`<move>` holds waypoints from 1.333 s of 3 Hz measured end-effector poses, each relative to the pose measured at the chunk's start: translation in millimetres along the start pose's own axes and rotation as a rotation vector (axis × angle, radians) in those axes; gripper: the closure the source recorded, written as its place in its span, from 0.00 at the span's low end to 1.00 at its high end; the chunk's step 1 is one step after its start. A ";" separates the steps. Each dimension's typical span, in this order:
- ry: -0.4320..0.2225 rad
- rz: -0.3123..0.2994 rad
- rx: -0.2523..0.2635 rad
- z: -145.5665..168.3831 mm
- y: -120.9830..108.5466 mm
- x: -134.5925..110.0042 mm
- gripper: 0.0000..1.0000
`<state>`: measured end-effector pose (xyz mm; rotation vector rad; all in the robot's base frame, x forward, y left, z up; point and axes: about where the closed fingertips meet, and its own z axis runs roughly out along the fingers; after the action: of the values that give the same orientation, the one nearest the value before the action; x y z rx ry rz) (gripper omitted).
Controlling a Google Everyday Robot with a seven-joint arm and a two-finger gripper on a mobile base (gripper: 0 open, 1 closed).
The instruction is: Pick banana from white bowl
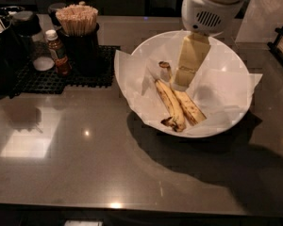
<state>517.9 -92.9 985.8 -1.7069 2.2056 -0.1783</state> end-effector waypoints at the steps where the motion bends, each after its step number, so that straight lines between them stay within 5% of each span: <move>1: -0.166 0.260 -0.038 8.0 7.3 0.0 0.00; 2: -0.283 0.406 -0.088 7.1 13.5 -13.4 0.00; 4: -0.262 0.428 -0.086 9.1 16.5 -7.1 0.01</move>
Offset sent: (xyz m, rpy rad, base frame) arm -0.0042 0.0235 -0.0132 0.6007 0.1018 -0.3974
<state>507.5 -80.7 973.7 -1.1759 2.3351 0.2358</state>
